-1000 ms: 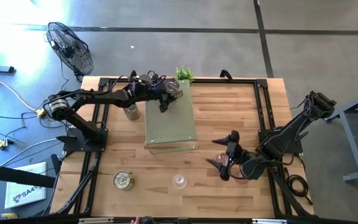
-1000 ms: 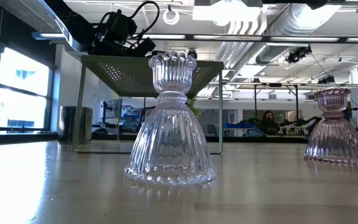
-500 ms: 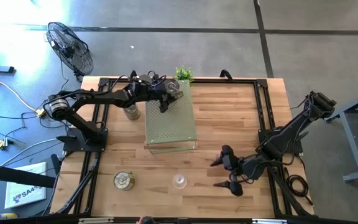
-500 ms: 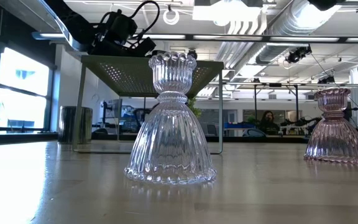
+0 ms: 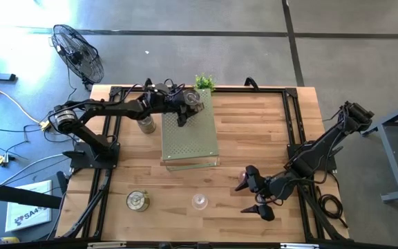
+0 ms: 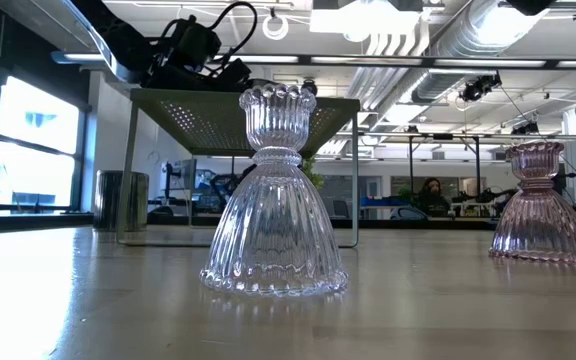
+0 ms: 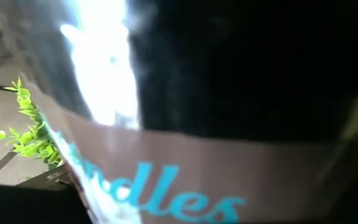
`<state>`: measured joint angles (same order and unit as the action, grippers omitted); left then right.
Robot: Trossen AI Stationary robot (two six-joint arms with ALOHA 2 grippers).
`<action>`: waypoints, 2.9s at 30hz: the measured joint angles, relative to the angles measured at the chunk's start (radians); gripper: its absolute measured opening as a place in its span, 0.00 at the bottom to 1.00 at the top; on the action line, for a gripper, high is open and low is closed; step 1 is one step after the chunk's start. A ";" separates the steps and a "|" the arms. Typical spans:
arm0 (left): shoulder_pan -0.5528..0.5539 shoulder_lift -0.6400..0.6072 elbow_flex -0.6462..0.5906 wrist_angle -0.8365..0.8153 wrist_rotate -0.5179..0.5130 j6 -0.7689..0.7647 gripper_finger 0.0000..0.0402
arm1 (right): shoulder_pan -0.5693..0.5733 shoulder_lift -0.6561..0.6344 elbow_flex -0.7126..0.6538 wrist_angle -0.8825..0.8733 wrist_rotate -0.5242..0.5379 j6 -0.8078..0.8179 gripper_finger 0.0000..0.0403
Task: Pick & Place candle stick holders
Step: Put the right brown scented candle on the shelf, then put the top pink candle holder on the shelf
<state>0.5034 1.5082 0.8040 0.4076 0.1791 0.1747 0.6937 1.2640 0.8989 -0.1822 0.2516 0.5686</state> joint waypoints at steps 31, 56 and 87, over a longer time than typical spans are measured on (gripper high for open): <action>0.027 -0.068 0.002 -0.017 0.139 -0.030 0.99 | 0.000 0.000 0.000 0.000 0.000 0.000 0.94; 0.026 -0.755 0.001 -0.389 0.223 -0.064 0.99 | -0.001 0.000 0.000 0.027 0.093 -0.060 0.94; 0.026 -1.152 0.001 -1.169 0.556 -0.365 0.99 | -0.258 -0.041 0.077 -0.578 -0.089 0.740 0.95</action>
<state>0.5293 0.3565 0.8047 -0.7612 0.7356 -0.1903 0.4355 1.2228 0.9764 -0.7602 0.1629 1.3086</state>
